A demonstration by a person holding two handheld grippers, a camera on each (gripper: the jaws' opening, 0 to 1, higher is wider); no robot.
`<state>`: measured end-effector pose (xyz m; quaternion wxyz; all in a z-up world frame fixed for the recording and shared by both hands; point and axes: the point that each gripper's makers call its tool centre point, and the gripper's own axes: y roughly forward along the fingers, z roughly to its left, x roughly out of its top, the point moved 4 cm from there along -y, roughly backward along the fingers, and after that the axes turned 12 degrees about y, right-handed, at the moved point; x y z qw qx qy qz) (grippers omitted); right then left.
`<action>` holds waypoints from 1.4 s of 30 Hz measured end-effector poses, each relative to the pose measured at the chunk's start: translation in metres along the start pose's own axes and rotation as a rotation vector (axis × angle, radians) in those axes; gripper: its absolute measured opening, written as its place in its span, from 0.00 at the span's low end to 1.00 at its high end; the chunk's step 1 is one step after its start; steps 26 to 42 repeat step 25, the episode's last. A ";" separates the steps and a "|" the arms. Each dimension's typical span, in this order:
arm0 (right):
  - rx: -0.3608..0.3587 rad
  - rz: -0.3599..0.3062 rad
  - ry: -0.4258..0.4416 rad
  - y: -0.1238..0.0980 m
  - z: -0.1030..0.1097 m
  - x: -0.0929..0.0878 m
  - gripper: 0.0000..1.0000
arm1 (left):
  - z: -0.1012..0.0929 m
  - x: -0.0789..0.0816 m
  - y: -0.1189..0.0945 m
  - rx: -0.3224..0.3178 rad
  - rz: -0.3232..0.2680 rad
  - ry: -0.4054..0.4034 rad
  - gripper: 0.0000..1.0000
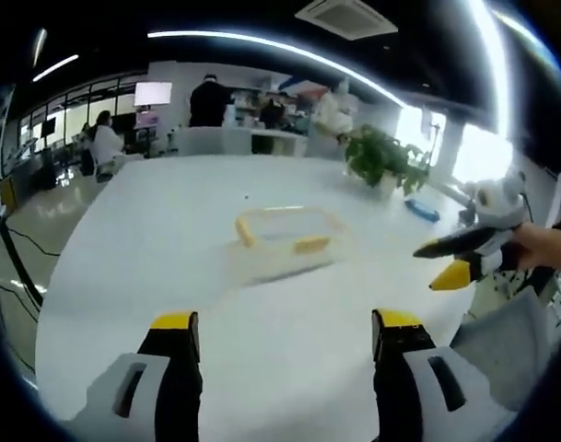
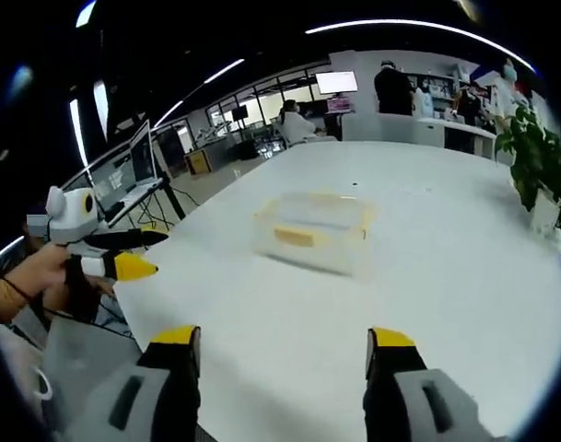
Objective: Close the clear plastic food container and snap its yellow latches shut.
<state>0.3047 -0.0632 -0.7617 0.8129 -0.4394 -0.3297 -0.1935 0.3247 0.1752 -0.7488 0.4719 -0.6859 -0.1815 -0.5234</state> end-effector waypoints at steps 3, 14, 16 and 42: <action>-0.047 -0.052 -0.004 -0.004 -0.006 0.006 0.80 | 0.001 0.001 -0.002 0.001 -0.004 0.011 0.89; -0.054 -0.102 0.023 -0.008 -0.007 0.016 0.87 | 0.006 0.006 -0.003 -0.009 -0.036 0.009 0.99; -0.053 -0.105 0.039 -0.008 -0.006 0.016 0.87 | 0.008 0.004 -0.003 -0.013 -0.030 0.005 0.99; -0.026 -0.114 0.053 -0.001 -0.005 0.019 0.84 | 0.016 0.004 -0.008 -0.013 0.001 0.019 0.97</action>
